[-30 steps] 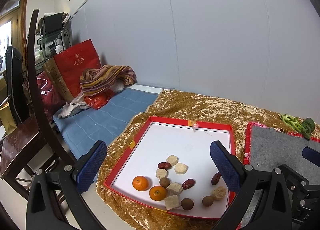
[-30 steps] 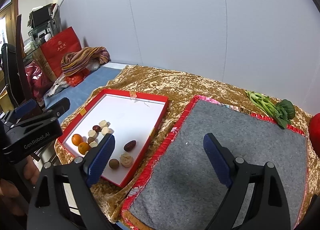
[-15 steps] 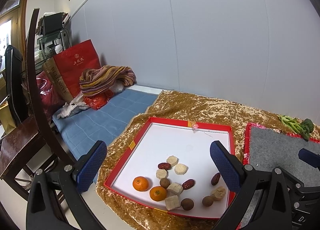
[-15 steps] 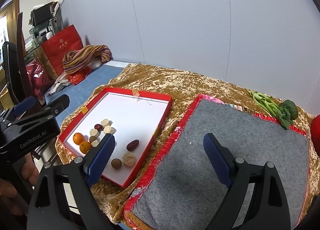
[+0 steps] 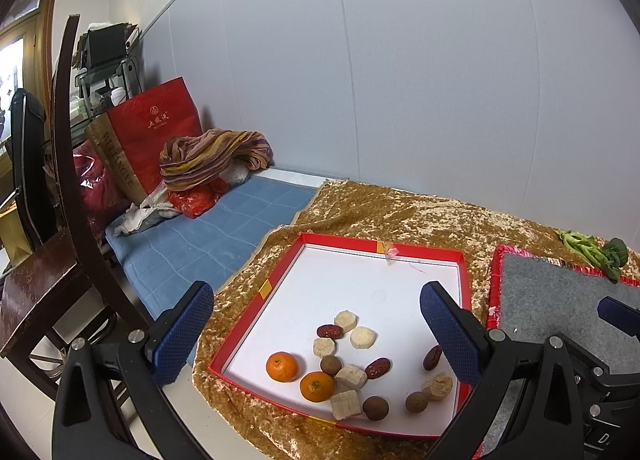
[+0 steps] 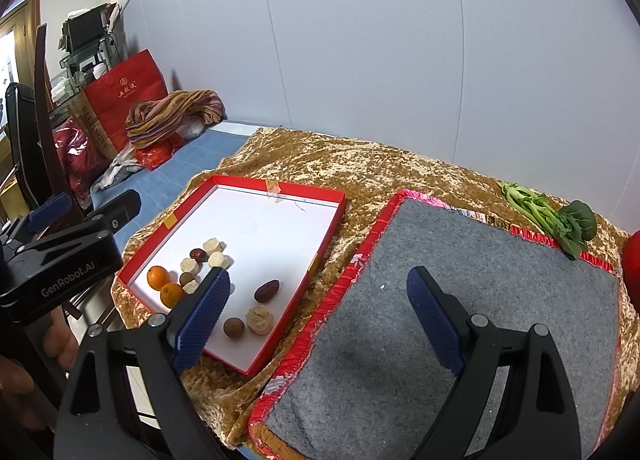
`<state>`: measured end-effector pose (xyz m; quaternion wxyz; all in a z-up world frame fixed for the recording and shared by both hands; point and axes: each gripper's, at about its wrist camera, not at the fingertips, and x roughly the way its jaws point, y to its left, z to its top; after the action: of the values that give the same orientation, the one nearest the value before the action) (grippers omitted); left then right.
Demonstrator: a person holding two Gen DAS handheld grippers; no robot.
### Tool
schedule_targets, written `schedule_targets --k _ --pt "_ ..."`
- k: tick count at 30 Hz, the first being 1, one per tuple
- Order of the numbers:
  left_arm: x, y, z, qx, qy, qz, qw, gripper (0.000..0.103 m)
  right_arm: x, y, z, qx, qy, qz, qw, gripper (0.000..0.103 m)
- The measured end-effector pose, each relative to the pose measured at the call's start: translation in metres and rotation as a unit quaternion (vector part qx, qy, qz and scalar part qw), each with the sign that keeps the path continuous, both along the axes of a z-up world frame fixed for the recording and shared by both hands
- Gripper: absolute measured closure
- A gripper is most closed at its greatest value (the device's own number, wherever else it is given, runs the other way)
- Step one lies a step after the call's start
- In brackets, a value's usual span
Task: Organize fruits
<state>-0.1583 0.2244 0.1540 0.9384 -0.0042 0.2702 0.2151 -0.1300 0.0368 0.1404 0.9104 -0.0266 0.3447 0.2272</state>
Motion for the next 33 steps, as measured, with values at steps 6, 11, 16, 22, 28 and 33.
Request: schedule_targets --k 6,11,16,22,28,33 --pt "-0.0016 -0.0003 -0.0008 -0.001 -0.001 0.002 1.0 0.0 -0.0006 0.0005 0.0007 0.0 0.0 0.0 1.0 0.013" --pt "-0.002 0.0 -0.0004 -0.001 -0.002 0.003 1.0 0.0 -0.0002 0.0 0.0002 0.0 0.0 0.0 1.0 0.013" --pt "-0.002 -0.0008 -0.0003 -0.001 -0.002 0.002 1.0 0.0 0.0 0.0013 0.0017 0.001 -0.002 0.0 1.0 0.013" --pt "-0.0028 -0.0017 -0.0001 0.0 -0.003 0.002 1.0 0.0 -0.0009 0.0028 0.0026 -0.001 -0.001 0.002 1.0 0.013" --pt "-0.0034 -0.002 0.0001 -0.001 -0.004 0.003 1.0 0.0 -0.0014 0.0035 0.0022 -0.001 -0.002 0.002 1.0 0.013" --pt "-0.0037 -0.0023 0.0001 -0.002 -0.003 0.002 1.0 0.0 -0.0017 0.0039 0.0017 -0.002 -0.001 0.002 1.0 0.013"
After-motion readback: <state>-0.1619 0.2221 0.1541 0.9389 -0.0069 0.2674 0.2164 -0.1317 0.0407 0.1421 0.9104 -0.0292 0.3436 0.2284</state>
